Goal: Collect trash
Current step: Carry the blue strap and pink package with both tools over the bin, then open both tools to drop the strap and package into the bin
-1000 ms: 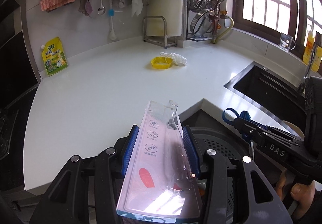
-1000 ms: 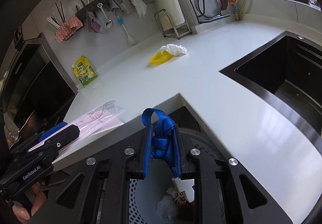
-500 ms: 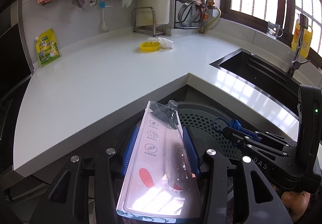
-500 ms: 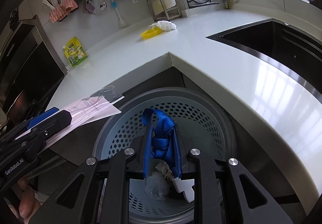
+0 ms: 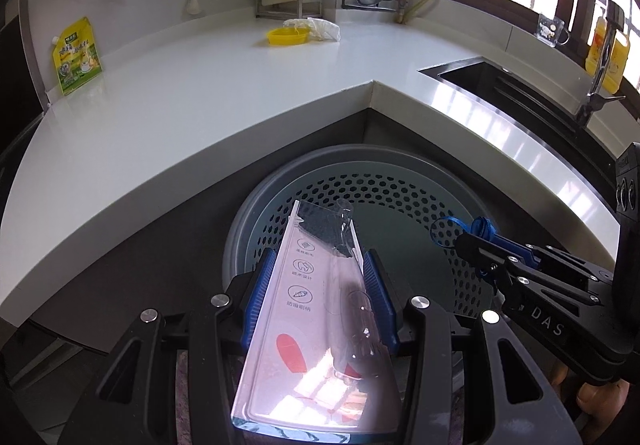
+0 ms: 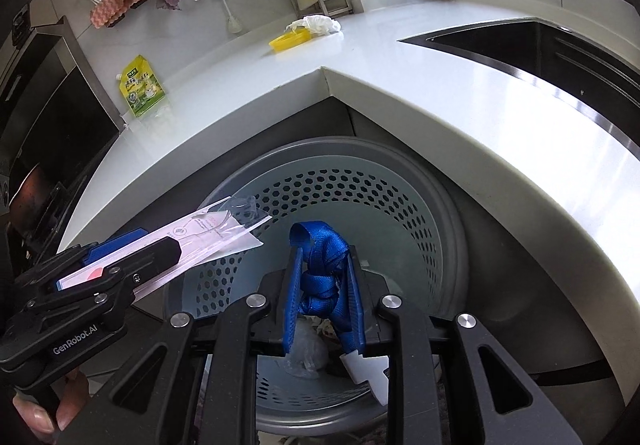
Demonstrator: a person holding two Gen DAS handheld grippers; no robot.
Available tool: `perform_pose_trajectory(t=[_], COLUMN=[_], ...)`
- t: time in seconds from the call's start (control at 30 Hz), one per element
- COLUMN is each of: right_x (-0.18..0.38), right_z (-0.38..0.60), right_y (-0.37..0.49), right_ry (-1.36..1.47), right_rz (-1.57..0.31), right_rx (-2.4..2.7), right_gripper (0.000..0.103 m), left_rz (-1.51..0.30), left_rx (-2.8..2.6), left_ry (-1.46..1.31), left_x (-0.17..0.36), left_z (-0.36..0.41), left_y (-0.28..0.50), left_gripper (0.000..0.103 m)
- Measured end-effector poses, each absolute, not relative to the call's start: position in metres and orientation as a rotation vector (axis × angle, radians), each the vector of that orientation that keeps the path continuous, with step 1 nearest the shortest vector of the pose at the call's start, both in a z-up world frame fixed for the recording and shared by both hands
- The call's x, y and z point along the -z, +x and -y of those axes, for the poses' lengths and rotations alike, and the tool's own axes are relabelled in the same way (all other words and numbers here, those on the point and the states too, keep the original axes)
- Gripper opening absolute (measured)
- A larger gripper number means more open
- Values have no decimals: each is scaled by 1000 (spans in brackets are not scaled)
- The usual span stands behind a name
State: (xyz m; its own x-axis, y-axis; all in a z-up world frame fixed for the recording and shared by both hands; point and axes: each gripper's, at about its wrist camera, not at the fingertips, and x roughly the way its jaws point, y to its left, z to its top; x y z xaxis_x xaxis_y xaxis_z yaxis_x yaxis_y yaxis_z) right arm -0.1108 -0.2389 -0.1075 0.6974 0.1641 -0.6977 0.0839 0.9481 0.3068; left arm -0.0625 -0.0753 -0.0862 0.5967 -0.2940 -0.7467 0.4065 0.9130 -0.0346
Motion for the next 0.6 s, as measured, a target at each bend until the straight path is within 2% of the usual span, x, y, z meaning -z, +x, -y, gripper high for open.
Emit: perform_pose_trajectory(t=[0.47, 0.53, 0.6], right_x=[113, 112, 110], right_z=[236, 237, 240], right_y=[-106, -106, -108], right_ry=[334, 337, 347], right_rz=[-813, -809, -796], right_rx=[-67, -63, -53], right_gripper=[24, 31, 59], left_rz=[-875, -874, -869], left_rx=[402, 401, 397], left_ry=[127, 125, 119], left_x=[94, 94, 92], left_z=[71, 71, 69], left_y=[-57, -56, -56], left_gripper=[45, 49, 59])
